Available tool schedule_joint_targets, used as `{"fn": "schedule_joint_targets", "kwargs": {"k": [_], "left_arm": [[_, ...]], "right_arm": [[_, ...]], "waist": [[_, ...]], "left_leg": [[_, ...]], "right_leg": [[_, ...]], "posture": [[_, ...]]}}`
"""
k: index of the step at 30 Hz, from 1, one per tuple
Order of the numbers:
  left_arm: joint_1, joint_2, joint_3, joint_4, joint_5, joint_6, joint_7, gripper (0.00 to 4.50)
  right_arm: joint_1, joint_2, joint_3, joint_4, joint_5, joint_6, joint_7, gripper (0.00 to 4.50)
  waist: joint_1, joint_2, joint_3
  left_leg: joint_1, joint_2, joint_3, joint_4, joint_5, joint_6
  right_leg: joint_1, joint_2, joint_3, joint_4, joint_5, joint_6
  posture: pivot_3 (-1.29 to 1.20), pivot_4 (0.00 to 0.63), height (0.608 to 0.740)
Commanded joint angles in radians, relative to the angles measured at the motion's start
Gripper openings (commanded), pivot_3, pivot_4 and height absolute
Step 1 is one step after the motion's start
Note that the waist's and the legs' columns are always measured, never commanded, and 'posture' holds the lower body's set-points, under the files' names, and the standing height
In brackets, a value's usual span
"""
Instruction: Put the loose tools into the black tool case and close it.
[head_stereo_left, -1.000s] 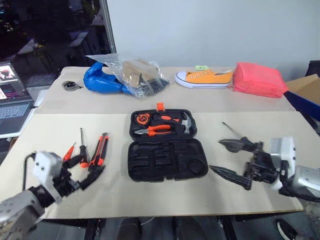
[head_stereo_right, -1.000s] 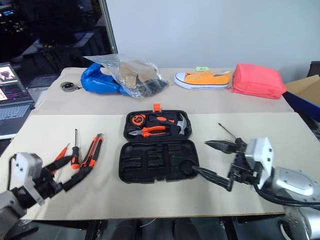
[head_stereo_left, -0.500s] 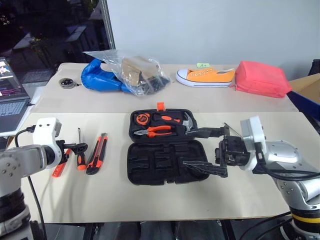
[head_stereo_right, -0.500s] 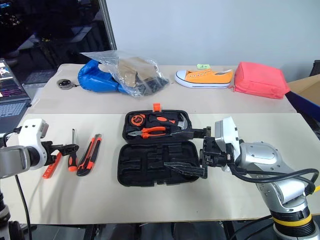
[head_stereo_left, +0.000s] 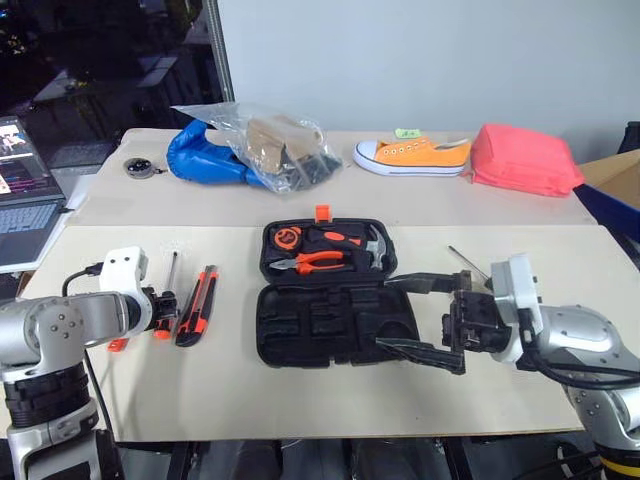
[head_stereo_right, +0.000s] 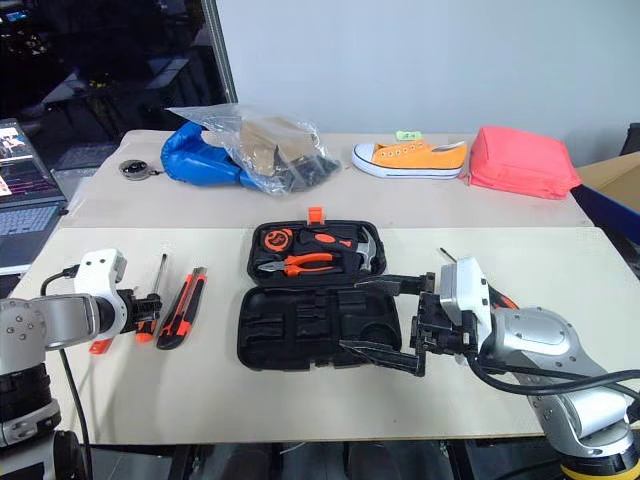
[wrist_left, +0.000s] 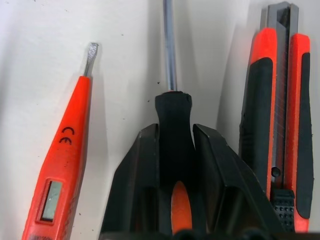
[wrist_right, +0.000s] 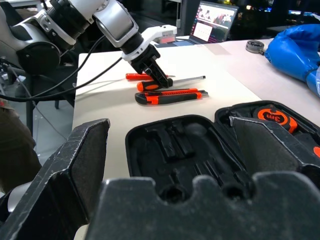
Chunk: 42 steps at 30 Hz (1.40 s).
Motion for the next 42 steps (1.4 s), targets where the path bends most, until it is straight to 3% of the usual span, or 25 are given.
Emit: {"fn": "schedule_joint_targets", "kwargs": {"k": [1,3,5,8,10,15,19,27,34,42], "left_arm": [[-0.026,0.01,0.063,-0.138,-0.043,-0.082,-0.113,0.84],[-0.029,0.06,0.029,-0.262,-0.157,-0.158,-0.303,0.84],[0.014,0.199,-0.115,-0.383,-0.169,-0.267,-0.533,0.84],[0.026,0.354,-0.315,-0.438,-0.102,-0.444,-0.782,0.84],[-0.034,0.412,-0.498,-0.405,0.018,-0.58,-0.894,0.84],[-0.271,0.352,-0.903,-0.169,0.342,-0.846,-1.095,0.84],[-0.418,0.224,-1.061,0.058,0.507,-0.96,-1.174,0.84],[-0.527,0.082,-1.165,0.365,0.727,-1.177,-1.266,0.84],[-0.538,0.031,-1.15,0.425,0.801,-1.18,-1.307,0.84],[-0.527,0.018,-1.078,0.392,0.8,-1.082,-1.297,3.59]], "right_arm": [[0.03,0.007,-0.047,-0.023,-0.006,-0.042,-0.009,4.5],[0.094,0.008,-0.087,-0.02,-0.007,-0.056,-0.007,4.5],[0.152,0.003,-0.123,-0.008,-0.023,-0.08,0.009,4.5],[0.214,-0.002,-0.181,0.013,-0.028,-0.103,0.025,4.5],[0.26,-0.006,-0.229,0.033,-0.037,-0.128,0.048,4.5],[0.353,-0.009,-0.332,0.082,-0.075,-0.188,0.083,4.5],[0.399,0.002,-0.372,0.074,-0.091,-0.216,0.078,4.5],[0.432,0.016,-0.382,-0.042,-0.075,-0.177,-0.01,4.5],[0.431,0.002,-0.379,-0.093,-0.06,-0.126,-0.066,4.5],[0.383,-0.021,-0.364,-0.081,-0.047,-0.091,-0.076,4.5]], "waist": [[-0.001,0.0,0.0],[0.004,-0.001,0.0],[0.01,-0.002,0.0],[0.009,0.006,-0.004],[0.008,0.008,-0.005],[0.016,0.007,-0.004],[0.018,0.007,-0.004],[0.005,0.007,-0.004],[0.005,0.008,-0.005],[0.003,0.01,-0.006]], "left_leg": [[0.0,0.0,0.0,0.0,0.0,0.0],[-0.001,0.0,0.0,0.0,0.0,0.0],[-0.004,0.0,-0.001,0.0,0.0,-0.001],[-0.005,-0.001,0.001,-0.001,-0.002,-0.004],[-0.002,-0.004,0.004,-0.001,-0.003,-0.004],[-0.003,-0.005,0.002,0.002,-0.001,-0.001],[-0.002,-0.006,0.002,0.004,0.0,0.0],[-0.009,-0.004,-0.001,0.004,-0.002,0.004],[-0.008,-0.004,-0.003,0.008,-0.002,0.005],[-0.009,-0.007,-0.009,0.009,0.0,0.009]], "right_leg": [[0.0,0.0,0.0,0.0,0.0,0.0],[-0.001,0.0,0.0,0.0,0.0,0.0],[-0.002,0.0,-0.002,-0.001,0.001,-0.002],[-0.002,-0.002,0.0,-0.004,0.003,-0.005],[0.0,-0.005,0.003,-0.004,0.0,-0.001],[0.001,-0.003,0.002,-0.004,-0.004,0.005],[0.002,-0.003,0.003,-0.003,-0.004,0.005],[-0.001,0.001,0.003,-0.003,-0.004,0.004],[0.002,0.001,0.003,0.0,-0.004,0.005],[0.002,0.003,0.004,0.001,-0.004,0.005]], "posture": [[0.0,0.15,0.74],[0.0,0.15,0.74],[0.0,0.15,0.74],[0.0,0.15,0.74],[0.0,0.15,0.74],[0.0,0.15,0.74],[0.0,0.15,0.74],[0.0,0.15,0.74],[0.0,0.15,0.74],[0.0,0.15,0.74]]}}
